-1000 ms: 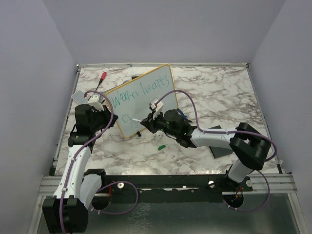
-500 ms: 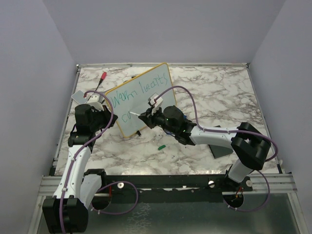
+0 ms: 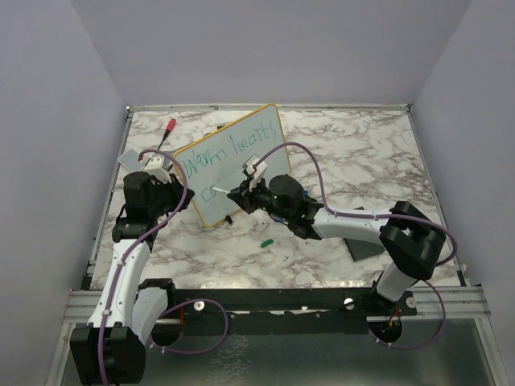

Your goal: Write a sentence on the whiteboard

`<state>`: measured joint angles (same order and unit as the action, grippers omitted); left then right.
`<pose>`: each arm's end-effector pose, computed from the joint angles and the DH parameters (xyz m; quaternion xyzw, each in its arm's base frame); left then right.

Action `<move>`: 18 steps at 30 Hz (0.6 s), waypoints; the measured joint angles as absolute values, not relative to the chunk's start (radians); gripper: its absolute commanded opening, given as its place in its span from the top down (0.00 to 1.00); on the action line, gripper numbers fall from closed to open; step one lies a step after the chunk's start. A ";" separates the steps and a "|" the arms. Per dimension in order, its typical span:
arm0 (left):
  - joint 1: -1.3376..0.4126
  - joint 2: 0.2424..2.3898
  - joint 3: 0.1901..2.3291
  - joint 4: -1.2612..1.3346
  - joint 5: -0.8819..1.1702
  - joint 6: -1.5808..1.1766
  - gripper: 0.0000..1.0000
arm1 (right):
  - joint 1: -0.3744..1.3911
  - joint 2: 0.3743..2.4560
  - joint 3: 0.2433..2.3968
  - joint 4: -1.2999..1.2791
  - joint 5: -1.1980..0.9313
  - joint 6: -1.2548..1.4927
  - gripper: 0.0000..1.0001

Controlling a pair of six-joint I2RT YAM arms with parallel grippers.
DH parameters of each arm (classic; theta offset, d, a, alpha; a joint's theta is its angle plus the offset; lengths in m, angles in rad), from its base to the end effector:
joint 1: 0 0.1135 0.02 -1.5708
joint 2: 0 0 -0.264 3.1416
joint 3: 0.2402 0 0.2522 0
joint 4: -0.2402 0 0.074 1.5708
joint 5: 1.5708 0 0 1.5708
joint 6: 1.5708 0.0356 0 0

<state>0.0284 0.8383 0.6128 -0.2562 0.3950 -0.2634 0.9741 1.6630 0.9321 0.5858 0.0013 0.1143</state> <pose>0.1906 -0.0083 0.2640 -0.0214 0.8446 -0.2262 0.4848 0.2109 0.3103 0.2417 -0.3149 0.6878 0.3382 0.5598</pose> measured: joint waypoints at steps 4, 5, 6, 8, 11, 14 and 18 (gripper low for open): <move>0.028 0.838 0.613 -0.256 0.395 -0.263 1.00 | 0.974 1.670 0.932 0.587 -0.010 0.114 0.99; 0.028 0.839 0.613 -0.256 0.395 -0.263 1.00 | 0.976 1.671 0.932 0.587 -0.012 0.114 0.99; 0.028 0.839 0.613 -0.256 0.395 -0.263 1.00 | 0.976 1.673 0.932 0.587 -0.013 0.114 0.99; 0.028 0.839 0.613 -0.256 0.395 -0.263 1.00 | 0.976 1.673 0.932 0.588 -0.014 0.114 0.99; 0.028 0.839 0.613 -0.256 0.395 -0.263 1.00 | 0.976 1.673 0.932 0.589 -0.013 0.114 0.99; 0.028 0.839 0.613 -0.256 0.395 -0.263 1.00 | 0.976 1.673 0.932 0.589 -0.014 0.115 0.99; 0.028 0.839 0.613 -0.256 0.395 -0.263 1.00 | 0.976 1.673 0.932 0.590 -0.014 0.115 0.99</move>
<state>0.0284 0.8387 0.6128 -0.2558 0.3946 -0.2634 0.9764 1.6726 0.9321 0.5900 -0.0143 0.1150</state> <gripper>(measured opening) 0.135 0.105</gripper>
